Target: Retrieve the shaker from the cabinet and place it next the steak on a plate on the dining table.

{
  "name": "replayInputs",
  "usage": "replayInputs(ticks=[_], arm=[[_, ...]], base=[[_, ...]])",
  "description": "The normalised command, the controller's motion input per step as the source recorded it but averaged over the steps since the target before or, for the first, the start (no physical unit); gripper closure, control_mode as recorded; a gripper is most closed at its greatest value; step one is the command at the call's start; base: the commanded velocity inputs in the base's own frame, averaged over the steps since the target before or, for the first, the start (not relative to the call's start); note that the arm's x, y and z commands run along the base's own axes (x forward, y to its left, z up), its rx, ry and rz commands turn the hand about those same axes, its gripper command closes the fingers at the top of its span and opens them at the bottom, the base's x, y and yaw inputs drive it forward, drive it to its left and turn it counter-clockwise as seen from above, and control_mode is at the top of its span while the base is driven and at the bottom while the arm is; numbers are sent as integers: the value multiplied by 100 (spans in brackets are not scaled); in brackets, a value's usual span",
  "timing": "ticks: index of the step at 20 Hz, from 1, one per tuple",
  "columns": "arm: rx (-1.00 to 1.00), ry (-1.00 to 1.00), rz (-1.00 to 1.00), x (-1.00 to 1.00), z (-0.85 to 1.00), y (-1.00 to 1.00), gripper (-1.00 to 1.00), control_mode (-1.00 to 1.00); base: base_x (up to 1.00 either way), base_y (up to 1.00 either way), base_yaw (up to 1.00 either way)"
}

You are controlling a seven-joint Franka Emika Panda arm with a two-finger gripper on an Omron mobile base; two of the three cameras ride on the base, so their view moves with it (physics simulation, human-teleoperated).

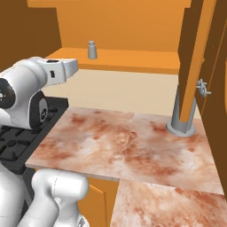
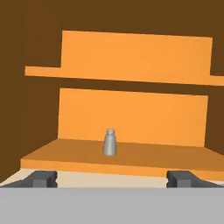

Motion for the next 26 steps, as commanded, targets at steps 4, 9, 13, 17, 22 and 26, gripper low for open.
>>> replayInputs(ticks=[4,9,13,17,22,26], arm=[[0,-1,0,0,56,0,-100,-100],[0,5,0,0,46,0,-100,-100],[0,22,0,0,34,0,-100,-100],[0,22,0,0,3,0,-100,-100],[0,21,0,0,-7,0,-100,-100],[5,-2,1,0,-31,0,-100,-100]], base=[[0,0,0],[0,0,0],[0,0,0],[0,0,0],[0,0,0],[0,0,0]])
